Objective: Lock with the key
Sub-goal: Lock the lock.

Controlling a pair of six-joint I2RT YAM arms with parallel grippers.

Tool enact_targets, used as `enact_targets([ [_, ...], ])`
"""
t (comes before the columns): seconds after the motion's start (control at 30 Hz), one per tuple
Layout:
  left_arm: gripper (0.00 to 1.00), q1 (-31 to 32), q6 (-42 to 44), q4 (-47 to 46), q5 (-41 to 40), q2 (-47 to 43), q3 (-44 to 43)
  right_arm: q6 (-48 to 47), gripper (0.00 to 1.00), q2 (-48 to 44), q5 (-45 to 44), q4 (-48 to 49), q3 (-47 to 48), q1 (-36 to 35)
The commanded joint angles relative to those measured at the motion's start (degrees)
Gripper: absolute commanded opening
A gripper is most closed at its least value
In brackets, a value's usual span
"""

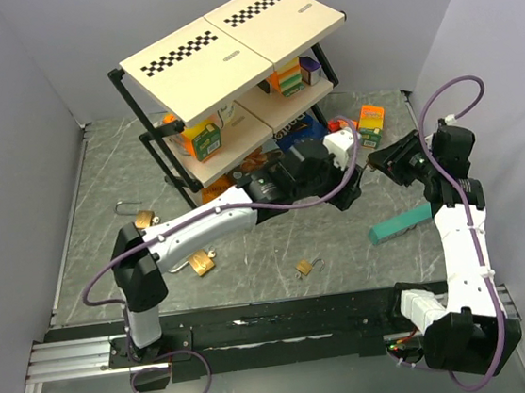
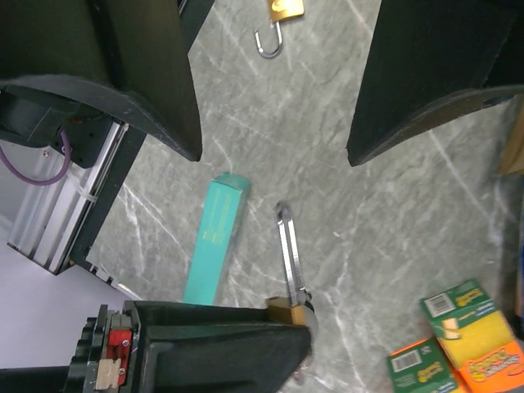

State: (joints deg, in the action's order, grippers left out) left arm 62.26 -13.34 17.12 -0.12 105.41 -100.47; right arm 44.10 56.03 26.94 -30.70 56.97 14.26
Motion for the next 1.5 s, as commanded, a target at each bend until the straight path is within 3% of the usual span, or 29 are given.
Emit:
enact_targets([
  [0.0, 0.74, 0.85, -1.42, -3.76, -0.41, 2.34, -3.77, 2.57, 0.00, -2.15, 0.65, 1.96, 2.09, -0.02],
  [0.53, 0.59, 0.85, -2.74, -5.35, -5.33, 7.36, -7.64, 4.42, 0.00, -2.77, 3.38, 3.71, 0.25, -0.90],
  [0.63, 0.47, 0.85, -2.65, -5.26, -6.03, 7.71, -7.82, 4.86, 0.00, -2.86, 3.38, 3.98, -0.10, -0.90],
  [0.77, 0.10, 0.85, -2.65, -4.82, -4.98, 7.62, -7.82, 5.21, 0.00, -2.86, 3.82, 4.24, -0.46, -0.99],
  [0.83, 0.01, 0.85, -2.92, -4.82, -4.54, 7.54, -7.73, 5.12, 0.00, -2.94, 4.35, 4.94, -0.72, -0.90],
  [1.03, 0.01, 0.41, -2.83, -5.96, -2.70, 5.61, -6.32, 3.90, 0.45, -3.12, 5.66, 6.26, -1.07, -0.99],
  [1.07, 0.01, 0.15, -2.65, -6.05, -2.08, 4.90, -5.97, 3.46, 0.66, -3.21, 6.10, 6.26, -0.98, -0.90],
  [1.13, 0.01, -0.73, -2.48, -5.35, -0.24, 3.68, -5.18, 0.75, 0.87, -3.30, 8.20, 6.27, -0.64, -0.82],
  [1.2, 0.01, -1.26, -1.95, -4.91, 2.31, 2.88, -4.31, -3.12, 1.00, -3.47, 10.49, 5.39, 0.15, -0.12],
  [1.33, 0.01, -2.23, 0.07, -2.54, 7.05, -0.28, -2.37, -17.50, 1.00, -6.10, 16.29, 0.30, 3.05, 1.64],
  [1.47, 0.01, -2.84, 5.33, 1.49, 13.02, -3.97, 0.18, -34.74, 1.00, -9.97, 29.17, -2.33, 4.28, 3.31],
])
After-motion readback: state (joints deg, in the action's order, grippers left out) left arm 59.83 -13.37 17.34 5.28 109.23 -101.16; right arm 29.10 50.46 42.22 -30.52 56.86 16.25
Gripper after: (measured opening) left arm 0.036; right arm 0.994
